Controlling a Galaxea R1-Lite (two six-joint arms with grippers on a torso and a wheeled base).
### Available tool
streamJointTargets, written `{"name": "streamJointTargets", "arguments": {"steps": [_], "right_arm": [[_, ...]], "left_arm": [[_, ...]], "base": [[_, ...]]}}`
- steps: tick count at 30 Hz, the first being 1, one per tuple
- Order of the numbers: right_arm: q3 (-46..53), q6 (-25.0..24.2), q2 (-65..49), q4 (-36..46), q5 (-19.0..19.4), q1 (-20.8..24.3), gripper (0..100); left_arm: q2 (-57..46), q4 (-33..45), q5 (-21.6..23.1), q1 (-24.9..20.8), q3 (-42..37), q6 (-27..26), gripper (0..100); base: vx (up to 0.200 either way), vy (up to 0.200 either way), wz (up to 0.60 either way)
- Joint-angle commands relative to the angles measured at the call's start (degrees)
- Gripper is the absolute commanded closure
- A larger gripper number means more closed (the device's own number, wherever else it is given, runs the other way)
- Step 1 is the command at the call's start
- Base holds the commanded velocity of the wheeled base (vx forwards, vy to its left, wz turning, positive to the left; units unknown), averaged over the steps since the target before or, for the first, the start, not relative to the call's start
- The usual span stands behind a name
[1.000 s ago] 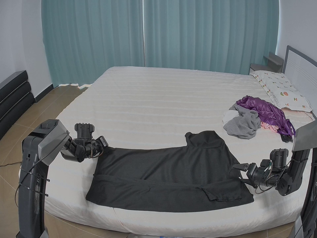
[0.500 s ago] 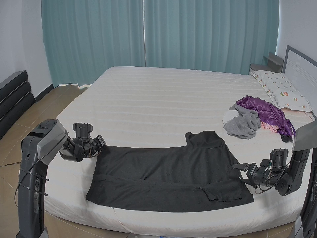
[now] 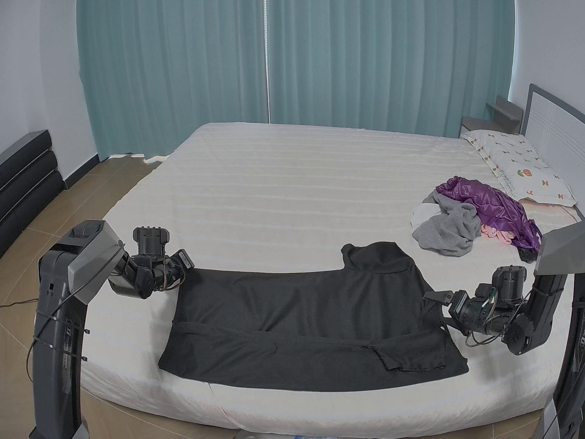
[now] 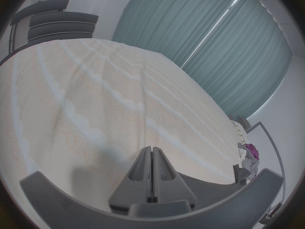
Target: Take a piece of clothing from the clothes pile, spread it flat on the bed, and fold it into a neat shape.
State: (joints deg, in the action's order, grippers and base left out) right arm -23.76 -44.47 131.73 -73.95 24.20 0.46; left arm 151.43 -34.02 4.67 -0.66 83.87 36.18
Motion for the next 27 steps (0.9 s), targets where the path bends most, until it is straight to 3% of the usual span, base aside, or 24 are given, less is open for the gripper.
{"name": "streamJointTargets", "arguments": {"steps": [1,3,5,7,8,12,20,27], "right_arm": [[-9.02,0.26,0.37,4.34,-4.60,3.32,0],[-16.58,0.53,1.51,12.42,-8.73,5.86,0],[-20.27,1.32,2.57,15.68,-10.14,6.83,0],[-28.71,5.01,5.91,21.04,-14.00,8.41,0],[-28.71,5.01,5.91,21.04,-14.00,8.41,0],[-40.49,12.48,12.94,25.34,-19.36,9.47,0],[-52.44,19.42,19.88,28.60,-20.77,8.50,0],[-60.88,21.27,24.63,28.42,-22.18,8.59,0]], "left_arm": [[-0.35,0.01,-0.01,-0.04,-0.55,0.29,100],[-0.35,0.10,-0.10,-0.04,-0.64,0.29,100],[-0.44,0.19,-0.10,-0.04,-0.73,0.38,100],[-0.61,0.01,-0.19,-0.04,-1.61,0.38,100],[-0.61,0.01,-0.19,-0.04,-1.61,0.38,100],[-0.52,0.01,-0.27,-0.04,-2.05,0.38,100],[-0.44,0.01,-0.36,-0.04,-2.05,0.29,100],[-0.35,0.01,-0.36,-0.13,-2.05,0.29,100]], "base": [[0.000,0.000,0.00],[0.000,0.000,0.00],[0.000,0.000,0.00],[0.000,0.000,0.00],[0.000,0.000,0.00],[0.000,0.000,0.00],[0.000,0.000,0.00],[0.000,0.000,0.00]]}}
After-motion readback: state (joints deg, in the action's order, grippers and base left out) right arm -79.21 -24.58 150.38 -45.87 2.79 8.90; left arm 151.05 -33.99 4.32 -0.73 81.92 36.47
